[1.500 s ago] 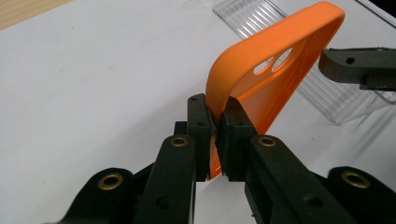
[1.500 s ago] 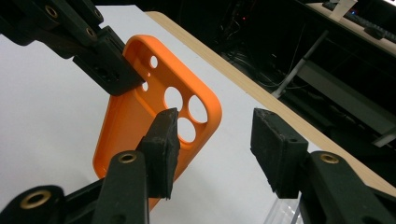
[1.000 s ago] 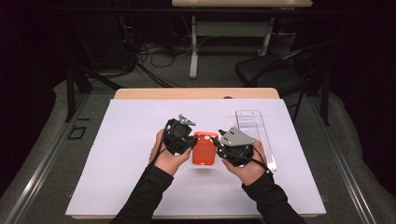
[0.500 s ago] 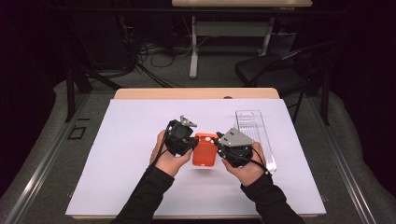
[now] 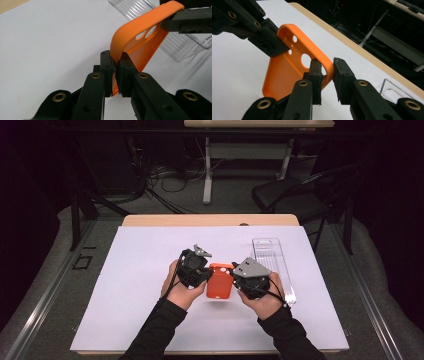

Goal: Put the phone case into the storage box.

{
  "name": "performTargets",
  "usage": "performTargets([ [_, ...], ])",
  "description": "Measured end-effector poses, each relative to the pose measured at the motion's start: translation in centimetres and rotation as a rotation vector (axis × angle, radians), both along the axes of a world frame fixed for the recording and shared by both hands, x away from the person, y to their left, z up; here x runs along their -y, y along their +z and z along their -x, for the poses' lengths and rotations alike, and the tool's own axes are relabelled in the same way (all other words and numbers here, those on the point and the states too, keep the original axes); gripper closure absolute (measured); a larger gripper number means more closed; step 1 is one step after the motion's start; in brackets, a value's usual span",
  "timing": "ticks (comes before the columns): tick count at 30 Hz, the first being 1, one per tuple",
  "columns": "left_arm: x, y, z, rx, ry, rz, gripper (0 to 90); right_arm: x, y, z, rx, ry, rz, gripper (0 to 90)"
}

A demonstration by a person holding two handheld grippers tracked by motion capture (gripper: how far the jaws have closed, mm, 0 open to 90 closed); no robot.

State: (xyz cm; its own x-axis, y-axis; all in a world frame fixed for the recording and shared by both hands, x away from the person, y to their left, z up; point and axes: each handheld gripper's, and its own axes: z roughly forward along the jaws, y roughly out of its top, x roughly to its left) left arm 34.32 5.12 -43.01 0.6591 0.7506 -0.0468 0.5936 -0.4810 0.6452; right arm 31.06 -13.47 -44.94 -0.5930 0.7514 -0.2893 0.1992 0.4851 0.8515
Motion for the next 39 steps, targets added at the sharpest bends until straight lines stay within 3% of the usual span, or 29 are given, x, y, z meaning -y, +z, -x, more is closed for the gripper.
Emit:
performTargets([
  [39, 0.22, 0.04, 0.14, -0.001, -0.002, 0.006, 84.2, 0.40, 0.07, -0.11, 0.006, 0.020, 0.016, 80.4],
])
